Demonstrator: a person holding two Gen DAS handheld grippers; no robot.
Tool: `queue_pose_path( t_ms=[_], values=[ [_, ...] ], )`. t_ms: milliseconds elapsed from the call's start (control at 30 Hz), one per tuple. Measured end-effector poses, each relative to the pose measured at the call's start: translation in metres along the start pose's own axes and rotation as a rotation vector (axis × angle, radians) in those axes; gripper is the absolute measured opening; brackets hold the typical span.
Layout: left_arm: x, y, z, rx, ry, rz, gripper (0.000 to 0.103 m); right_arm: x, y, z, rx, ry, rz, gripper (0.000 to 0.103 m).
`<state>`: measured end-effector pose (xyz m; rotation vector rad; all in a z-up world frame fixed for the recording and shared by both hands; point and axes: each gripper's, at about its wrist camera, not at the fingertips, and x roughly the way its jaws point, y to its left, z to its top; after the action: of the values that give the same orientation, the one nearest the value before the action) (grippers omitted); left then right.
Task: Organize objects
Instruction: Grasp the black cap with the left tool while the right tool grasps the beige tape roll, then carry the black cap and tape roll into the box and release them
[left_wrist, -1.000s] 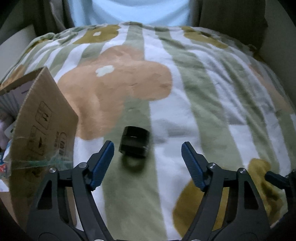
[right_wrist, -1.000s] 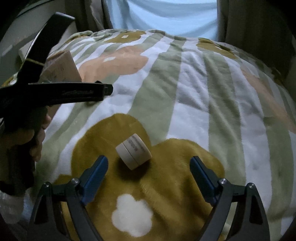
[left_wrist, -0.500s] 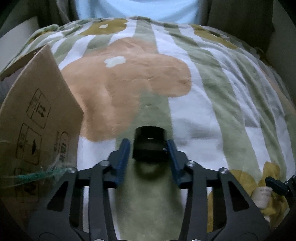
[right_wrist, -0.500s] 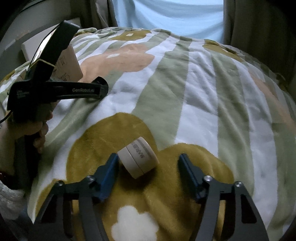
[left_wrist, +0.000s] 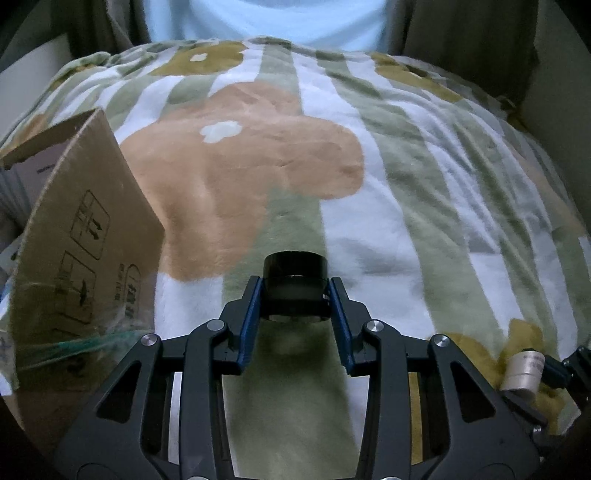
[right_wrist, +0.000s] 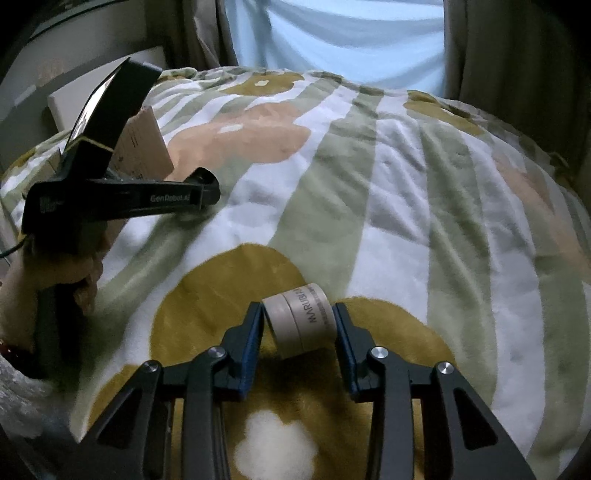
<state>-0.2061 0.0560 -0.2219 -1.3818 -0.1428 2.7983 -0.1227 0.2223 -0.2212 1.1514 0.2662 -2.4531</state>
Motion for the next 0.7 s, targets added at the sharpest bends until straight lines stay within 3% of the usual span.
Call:
queue_pose_path(
  t_ms=[267,700],
  values=[
    [-0.027,-0.005,0.005,0.008,-0.038,-0.027,0.032,-0.018,-0.003,0.004,0.036,-0.019,0.003,0.035],
    [-0.104,-0.002,0.022,0.032,-0.132,-0.073,0.032,-0.069,0.006,0.029,0.061,-0.095,-0.021,0.035]
  ],
)
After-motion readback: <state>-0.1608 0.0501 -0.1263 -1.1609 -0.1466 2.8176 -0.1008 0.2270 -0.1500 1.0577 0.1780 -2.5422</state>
